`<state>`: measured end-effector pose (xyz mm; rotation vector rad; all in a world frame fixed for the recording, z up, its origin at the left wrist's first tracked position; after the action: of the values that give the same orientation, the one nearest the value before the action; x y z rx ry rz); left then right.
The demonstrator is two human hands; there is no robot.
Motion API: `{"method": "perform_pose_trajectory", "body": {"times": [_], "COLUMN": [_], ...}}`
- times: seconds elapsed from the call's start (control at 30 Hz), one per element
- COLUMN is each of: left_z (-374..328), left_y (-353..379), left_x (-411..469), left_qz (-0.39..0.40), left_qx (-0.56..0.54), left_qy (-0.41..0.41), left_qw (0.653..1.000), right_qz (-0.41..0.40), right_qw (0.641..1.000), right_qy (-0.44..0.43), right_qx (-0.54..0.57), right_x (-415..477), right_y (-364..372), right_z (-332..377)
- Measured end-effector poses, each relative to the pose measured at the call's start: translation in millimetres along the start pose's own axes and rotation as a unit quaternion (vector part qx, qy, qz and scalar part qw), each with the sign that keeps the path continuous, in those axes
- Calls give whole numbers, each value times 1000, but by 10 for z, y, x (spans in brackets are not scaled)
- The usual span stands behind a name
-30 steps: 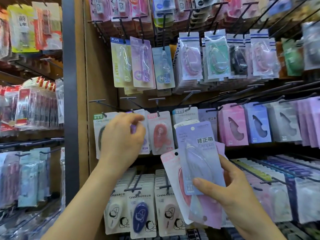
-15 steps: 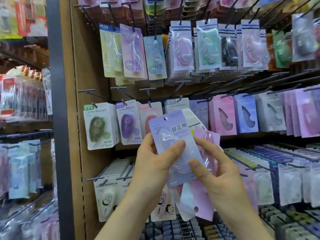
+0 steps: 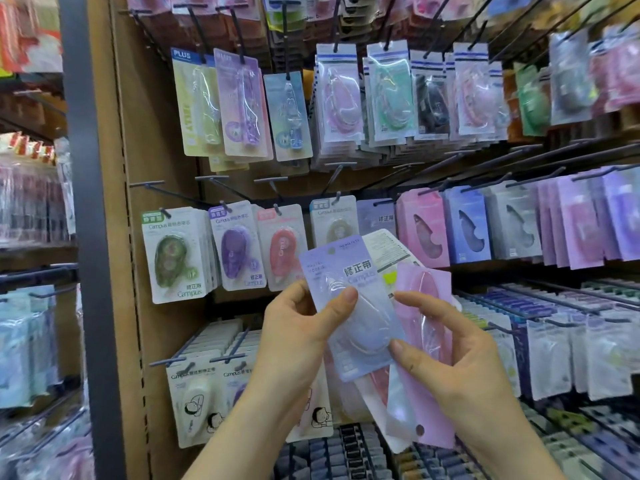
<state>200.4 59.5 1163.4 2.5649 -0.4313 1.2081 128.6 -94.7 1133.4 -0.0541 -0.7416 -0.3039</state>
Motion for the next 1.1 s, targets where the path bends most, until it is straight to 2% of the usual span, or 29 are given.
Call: {"method": "perform_pose_trajectory", "body": {"times": [0.1, 0.27, 0.5, 0.7, 0.97, 1.1], "left_z": [23, 127, 169, 43, 159, 192], "left_y": [42, 69, 330, 813, 956, 969], "left_x": [28, 147, 496, 881, 970, 1023], "left_qz": [10, 11, 71, 40, -29, -36], "left_qx": [11, 9, 122, 226, 296, 350], "left_qy": [-7, -7, 50, 116, 104, 94], "left_qw": [1000, 1000, 989, 966, 949, 932], "right_qz": [-3, -61, -83, -90, -19, 28], "right_qw": [999, 987, 971, 976, 987, 990], "right_qy": [3, -4, -2, -3, 4, 11], "right_qx": [-44, -148, -223, -200, -162, -137], "right_x": [-9, -9, 40, 186, 390, 457], "right_y": [-136, -500, -970, -1463, -1662, -1645], "right_z": [29, 73, 183, 167, -19, -101]}}
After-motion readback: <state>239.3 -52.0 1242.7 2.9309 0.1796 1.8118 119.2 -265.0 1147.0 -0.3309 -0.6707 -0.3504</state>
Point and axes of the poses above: each hand's wrist, its own x-axis towards the middle knuckle, its own y-axis out of the palm, z = x × y, the point moved 10 cm from there along x, towards the middle knuckle, and after that the axes turned 11 degrees about y, right-handed, at the moved point
